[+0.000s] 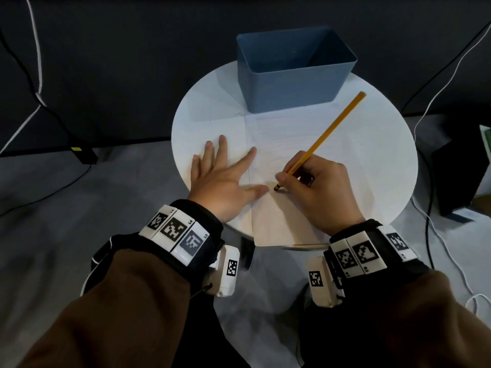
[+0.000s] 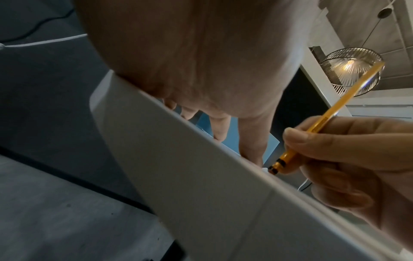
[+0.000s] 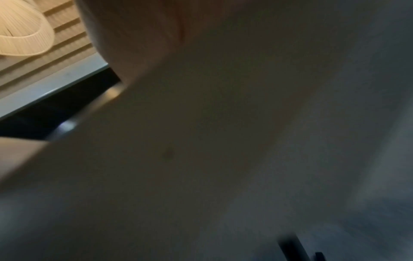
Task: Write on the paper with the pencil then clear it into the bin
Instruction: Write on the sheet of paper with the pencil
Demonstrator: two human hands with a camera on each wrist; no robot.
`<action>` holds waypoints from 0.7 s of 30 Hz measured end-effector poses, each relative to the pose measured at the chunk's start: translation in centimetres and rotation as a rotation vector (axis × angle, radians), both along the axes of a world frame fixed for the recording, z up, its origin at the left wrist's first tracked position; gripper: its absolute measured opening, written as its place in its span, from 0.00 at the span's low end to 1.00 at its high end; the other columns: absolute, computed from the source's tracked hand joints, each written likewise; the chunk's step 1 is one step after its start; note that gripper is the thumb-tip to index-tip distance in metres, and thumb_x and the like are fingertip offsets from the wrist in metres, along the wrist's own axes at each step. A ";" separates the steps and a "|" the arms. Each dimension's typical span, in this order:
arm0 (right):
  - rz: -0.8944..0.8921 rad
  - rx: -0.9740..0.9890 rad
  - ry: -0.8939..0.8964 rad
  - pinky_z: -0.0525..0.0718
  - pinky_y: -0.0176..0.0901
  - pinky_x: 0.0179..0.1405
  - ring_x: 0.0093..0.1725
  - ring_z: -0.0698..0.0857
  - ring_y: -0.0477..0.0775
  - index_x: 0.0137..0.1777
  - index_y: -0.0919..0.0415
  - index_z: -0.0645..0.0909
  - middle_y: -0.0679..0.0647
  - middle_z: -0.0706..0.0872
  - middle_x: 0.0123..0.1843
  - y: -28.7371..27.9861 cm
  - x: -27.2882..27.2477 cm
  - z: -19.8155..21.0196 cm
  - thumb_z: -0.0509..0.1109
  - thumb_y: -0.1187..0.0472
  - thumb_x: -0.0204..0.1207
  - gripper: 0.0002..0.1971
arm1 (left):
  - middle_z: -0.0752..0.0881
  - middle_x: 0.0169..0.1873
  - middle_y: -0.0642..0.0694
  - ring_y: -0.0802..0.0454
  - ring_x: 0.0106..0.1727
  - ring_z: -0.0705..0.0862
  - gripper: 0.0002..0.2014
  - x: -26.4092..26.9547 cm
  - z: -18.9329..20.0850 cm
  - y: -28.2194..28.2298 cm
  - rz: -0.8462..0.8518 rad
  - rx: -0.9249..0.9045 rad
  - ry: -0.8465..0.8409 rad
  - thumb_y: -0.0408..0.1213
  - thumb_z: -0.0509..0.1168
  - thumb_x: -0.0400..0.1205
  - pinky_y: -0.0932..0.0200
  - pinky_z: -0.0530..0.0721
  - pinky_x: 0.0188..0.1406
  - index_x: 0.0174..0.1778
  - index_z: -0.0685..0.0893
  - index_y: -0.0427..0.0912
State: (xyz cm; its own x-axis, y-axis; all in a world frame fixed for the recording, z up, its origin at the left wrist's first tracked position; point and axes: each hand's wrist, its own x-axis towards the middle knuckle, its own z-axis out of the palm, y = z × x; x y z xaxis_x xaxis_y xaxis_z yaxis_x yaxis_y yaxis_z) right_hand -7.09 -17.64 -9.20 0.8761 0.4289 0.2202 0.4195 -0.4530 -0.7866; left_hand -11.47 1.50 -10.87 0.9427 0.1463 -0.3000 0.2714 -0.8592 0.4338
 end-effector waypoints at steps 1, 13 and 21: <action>0.015 -0.024 -0.014 0.76 0.26 0.35 0.34 0.86 0.42 0.41 0.59 0.85 0.42 0.86 0.32 0.3 -0.1 0.0 0.78 0.63 0.78 0.06 | 0.26 0.84 0.51 0.50 0.83 0.22 0.40 0.0 0.0 0.0 -0.002 0.001 0.003 0.72 0.57 0.79 0.44 0.27 0.83 0.84 0.44 0.75; -0.075 -0.218 -0.148 0.86 0.52 0.40 0.33 0.82 0.39 0.42 0.53 0.82 0.39 0.86 0.33 -1.2 1.6 0.2 0.76 0.57 0.81 0.07 | 0.25 0.84 0.51 0.50 0.82 0.21 0.39 0.1 -0.1 0.0 -0.008 0.000 0.016 0.72 0.57 0.79 0.44 0.26 0.82 0.83 0.43 0.76; 0.045 -0.202 -0.126 0.81 0.40 0.37 0.34 0.83 0.39 0.42 0.51 0.83 0.38 0.85 0.32 0.2 0.3 0.3 0.76 0.56 0.81 0.06 | 0.25 0.83 0.51 0.50 0.82 0.21 0.40 0.2 0.0 0.0 -0.012 0.013 0.027 0.74 0.55 0.79 0.43 0.27 0.82 0.83 0.42 0.77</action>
